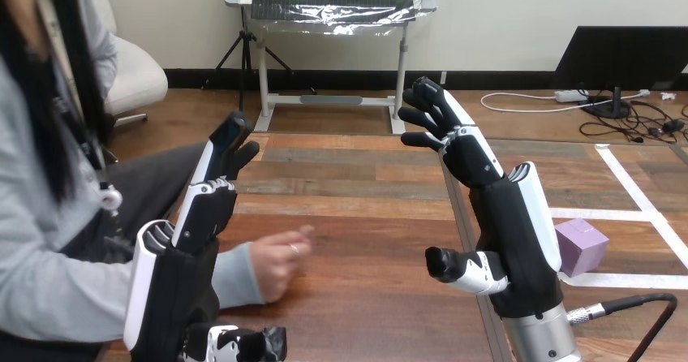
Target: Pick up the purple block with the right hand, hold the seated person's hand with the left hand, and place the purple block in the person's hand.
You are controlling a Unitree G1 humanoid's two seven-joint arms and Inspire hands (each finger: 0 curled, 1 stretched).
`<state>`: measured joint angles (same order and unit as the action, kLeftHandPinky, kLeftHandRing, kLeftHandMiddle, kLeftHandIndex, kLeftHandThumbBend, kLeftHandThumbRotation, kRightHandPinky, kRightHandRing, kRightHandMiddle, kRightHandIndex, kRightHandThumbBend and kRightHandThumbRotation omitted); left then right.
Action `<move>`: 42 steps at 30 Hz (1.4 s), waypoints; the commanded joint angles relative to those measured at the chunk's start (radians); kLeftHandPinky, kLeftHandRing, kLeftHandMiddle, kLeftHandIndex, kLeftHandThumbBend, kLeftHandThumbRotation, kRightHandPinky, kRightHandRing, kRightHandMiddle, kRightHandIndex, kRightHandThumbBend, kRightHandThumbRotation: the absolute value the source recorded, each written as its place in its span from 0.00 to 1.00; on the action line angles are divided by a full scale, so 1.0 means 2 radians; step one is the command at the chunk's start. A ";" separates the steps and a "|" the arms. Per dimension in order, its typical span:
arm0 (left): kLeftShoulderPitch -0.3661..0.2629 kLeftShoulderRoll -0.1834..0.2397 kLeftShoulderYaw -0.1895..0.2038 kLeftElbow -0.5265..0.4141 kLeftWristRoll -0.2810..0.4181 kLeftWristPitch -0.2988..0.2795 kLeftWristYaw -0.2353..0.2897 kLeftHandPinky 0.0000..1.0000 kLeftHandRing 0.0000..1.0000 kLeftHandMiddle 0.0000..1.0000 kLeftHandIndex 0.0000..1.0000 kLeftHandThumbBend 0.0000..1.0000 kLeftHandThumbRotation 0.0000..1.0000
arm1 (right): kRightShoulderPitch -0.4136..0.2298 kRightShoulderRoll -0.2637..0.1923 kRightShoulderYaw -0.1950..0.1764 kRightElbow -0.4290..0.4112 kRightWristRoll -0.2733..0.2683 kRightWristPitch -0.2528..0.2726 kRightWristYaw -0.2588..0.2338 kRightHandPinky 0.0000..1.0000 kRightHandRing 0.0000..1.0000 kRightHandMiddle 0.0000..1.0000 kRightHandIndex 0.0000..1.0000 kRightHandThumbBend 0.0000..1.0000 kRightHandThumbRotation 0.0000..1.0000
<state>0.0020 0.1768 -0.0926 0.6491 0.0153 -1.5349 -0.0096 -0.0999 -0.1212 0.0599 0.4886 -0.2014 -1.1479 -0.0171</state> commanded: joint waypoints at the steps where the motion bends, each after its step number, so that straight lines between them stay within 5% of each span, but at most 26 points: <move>1: -0.016 -0.007 0.011 -0.017 -0.005 -0.005 -0.001 0.90 0.95 0.97 0.95 1.00 0.74 | -0.017 0.000 -0.009 0.004 0.001 -0.007 -0.007 0.77 0.85 0.90 0.93 1.00 0.89; 42: -0.011 -0.005 0.012 -0.024 -0.016 -0.004 -0.014 0.91 0.96 0.97 0.95 1.00 0.74 | -0.010 0.006 -0.008 -0.010 0.000 0.004 -0.009 0.77 0.84 0.89 0.92 1.00 0.87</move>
<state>0.0029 0.1719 -0.0818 0.6483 -0.0054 -1.5394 -0.0368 -0.0879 -0.1172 0.0599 0.4902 -0.2030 -1.1407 -0.0187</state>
